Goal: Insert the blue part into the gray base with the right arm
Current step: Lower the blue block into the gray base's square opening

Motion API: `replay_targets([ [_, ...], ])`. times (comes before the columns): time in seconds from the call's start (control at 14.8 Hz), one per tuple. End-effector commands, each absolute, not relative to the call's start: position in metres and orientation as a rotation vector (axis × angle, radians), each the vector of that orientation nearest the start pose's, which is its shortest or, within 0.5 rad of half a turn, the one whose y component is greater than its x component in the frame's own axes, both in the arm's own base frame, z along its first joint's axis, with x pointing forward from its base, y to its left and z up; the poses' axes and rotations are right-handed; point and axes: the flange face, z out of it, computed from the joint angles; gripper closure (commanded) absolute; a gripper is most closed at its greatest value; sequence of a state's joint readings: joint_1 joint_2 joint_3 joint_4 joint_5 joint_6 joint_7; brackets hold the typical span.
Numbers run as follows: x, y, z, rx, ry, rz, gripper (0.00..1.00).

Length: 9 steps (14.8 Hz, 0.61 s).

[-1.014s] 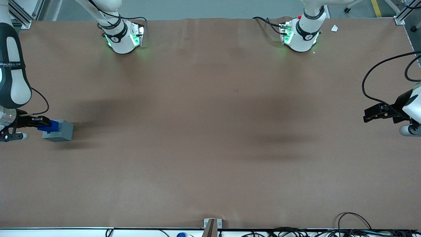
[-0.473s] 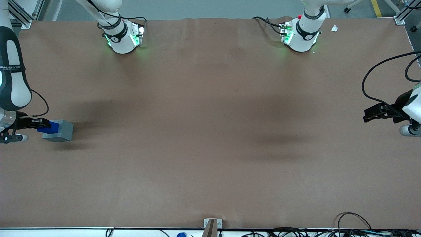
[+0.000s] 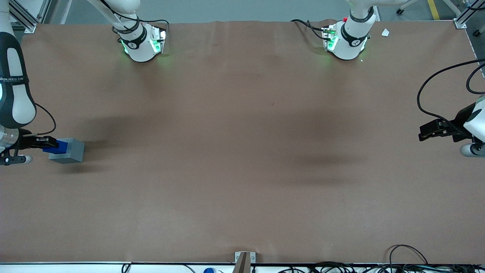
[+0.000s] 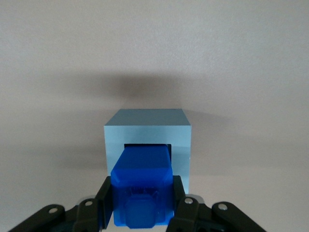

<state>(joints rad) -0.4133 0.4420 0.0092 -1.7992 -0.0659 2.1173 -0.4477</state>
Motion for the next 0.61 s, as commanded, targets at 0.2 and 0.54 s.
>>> replay_targets([
  [0.2, 0.589, -0.266, 0.29, -3.125, -0.11, 0.189, 0.98],
  [0.54, 0.597, -0.266, 0.291, -3.127, -0.114, 0.168, 0.98],
])
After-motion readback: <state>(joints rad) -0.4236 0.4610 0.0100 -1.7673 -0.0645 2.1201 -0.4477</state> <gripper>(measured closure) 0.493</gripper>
